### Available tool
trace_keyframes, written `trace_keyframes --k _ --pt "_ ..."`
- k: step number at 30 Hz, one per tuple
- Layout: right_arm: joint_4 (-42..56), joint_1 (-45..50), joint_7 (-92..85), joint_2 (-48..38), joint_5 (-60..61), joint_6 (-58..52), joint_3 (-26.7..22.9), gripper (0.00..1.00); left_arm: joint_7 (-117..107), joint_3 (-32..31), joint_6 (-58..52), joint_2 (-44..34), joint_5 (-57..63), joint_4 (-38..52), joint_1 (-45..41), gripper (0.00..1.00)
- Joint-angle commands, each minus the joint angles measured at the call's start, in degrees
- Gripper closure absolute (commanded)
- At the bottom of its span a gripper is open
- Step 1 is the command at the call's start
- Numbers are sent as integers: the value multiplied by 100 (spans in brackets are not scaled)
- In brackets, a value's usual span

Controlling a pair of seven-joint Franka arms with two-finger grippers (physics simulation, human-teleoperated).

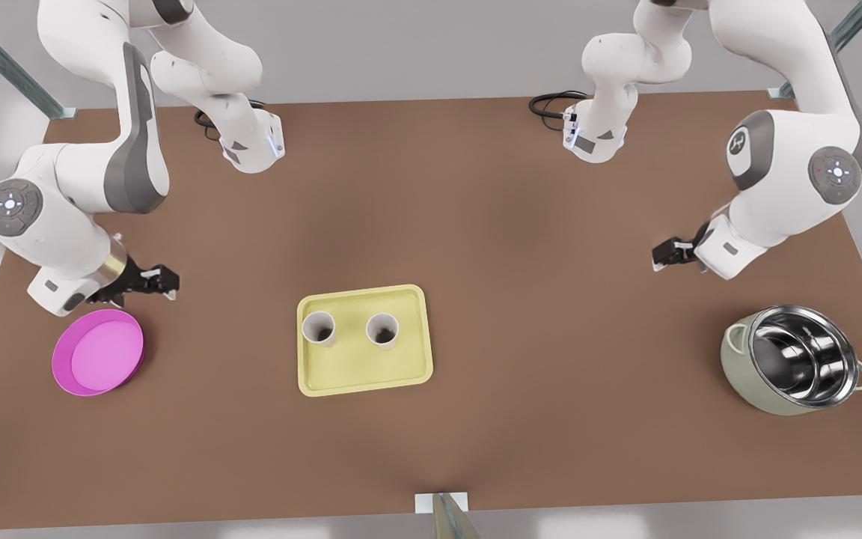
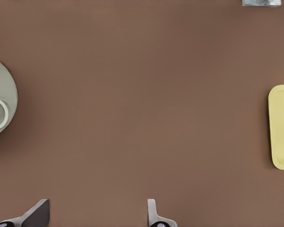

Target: Use the left arm to pick up the white IKEA cup from the tray and place it on the middle-left position; use the right arm to pick up the white IKEA cup from the tray and place it on the middle-right position

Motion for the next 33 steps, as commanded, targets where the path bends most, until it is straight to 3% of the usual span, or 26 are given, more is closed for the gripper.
trace_keyframes --k 1,5,9,11,13,15,17,20,25,27,33 --pt "0 1 -577 8 -12 636 1 0 91 -8 482 7 -134 36 62 0" --pt "8 580 -550 131 58 601 80 0 152 -17 500 236 -91 36 -43 0" --pt "8 1416 188 289 295 478 98 0 -998 -17 491 499 15 107 -1238 0" --pt "96 1556 180 482 436 478 150 0 -2642 -17 526 1070 6 466 -2039 0" --pt "149 1548 -75 719 471 565 308 0 -3539 -8 535 2011 6 1583 -2469 0" --pt "70 1521 -1103 1317 1243 1268 335 2 -4197 -8 570 2292 225 1627 -2961 0" --pt "61 1469 -1226 1765 1324 1567 317 0 -5173 -8 1465 2793 375 1662 -3410 0" --pt "0 1433 -1288 2029 1289 1770 282 0 -5578 -17 1906 3549 314 2559 -3498 0" --pt "-27 1407 -1359 2117 875 1937 -8 0 -5244 220 2574 3979 454 2743 -3551 0" --pt "-158 1407 -1402 2126 805 2025 -43 0 -5270 379 2600 4533 454 3499 -3542 0" --pt "-686 1460 -1332 2108 875 2025 -34 0 -5560 308 2530 4674 454 3490 -4078 0"
